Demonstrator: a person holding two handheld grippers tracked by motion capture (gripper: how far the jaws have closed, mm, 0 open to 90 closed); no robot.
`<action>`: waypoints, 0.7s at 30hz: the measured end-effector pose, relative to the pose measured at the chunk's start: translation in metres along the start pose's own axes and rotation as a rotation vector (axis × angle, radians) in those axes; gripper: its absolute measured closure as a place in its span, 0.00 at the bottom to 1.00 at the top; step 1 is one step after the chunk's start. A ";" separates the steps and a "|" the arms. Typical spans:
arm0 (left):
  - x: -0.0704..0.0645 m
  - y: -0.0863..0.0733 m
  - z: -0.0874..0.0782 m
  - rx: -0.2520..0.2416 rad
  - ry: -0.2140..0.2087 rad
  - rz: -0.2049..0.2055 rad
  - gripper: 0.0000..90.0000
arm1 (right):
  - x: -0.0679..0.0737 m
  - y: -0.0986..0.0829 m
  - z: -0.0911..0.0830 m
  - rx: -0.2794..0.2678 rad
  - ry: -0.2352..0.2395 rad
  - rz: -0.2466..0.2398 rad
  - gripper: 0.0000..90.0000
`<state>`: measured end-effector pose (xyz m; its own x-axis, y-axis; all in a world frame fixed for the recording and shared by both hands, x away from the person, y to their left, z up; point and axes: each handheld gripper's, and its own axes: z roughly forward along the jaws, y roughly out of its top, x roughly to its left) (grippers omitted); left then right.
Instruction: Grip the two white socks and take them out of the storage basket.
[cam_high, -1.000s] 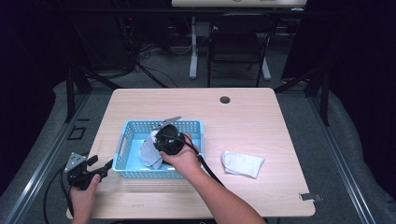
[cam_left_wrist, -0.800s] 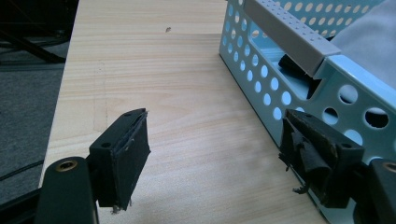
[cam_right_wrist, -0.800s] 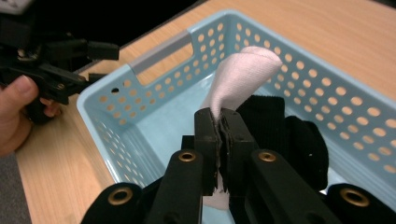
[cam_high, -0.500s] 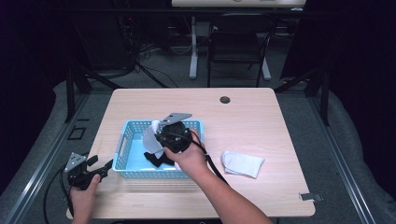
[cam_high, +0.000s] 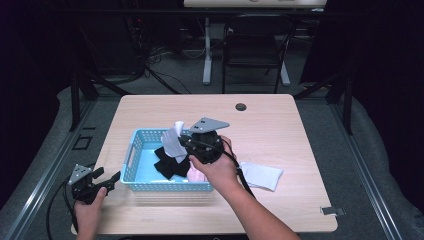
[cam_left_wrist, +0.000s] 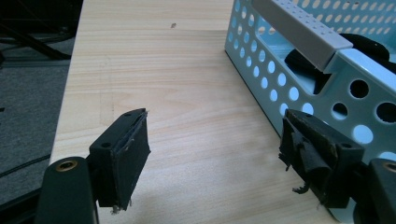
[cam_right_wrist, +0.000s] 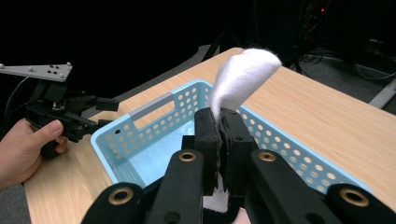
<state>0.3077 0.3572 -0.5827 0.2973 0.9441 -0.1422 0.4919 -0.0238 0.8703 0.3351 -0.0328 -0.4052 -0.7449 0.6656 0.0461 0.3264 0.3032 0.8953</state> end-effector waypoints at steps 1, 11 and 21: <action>0.000 0.000 0.000 -0.005 0.000 -0.002 0.26 | -0.001 -0.001 -0.004 -0.004 -0.002 0.000 0.96; 0.000 -0.001 -0.002 0.006 0.004 0.002 0.26 | -0.016 -0.012 -0.044 -0.042 -0.044 0.015 0.96; -0.001 -0.001 0.000 0.001 0.004 0.006 0.26 | -0.037 -0.039 -0.085 -0.062 -0.140 0.052 0.97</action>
<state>0.3065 0.3566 -0.5833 0.2970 0.9453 -0.1351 0.4908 -0.0298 0.8707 0.2998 -0.1271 -0.4038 -0.6379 0.7693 0.0344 0.3223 0.2262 0.9192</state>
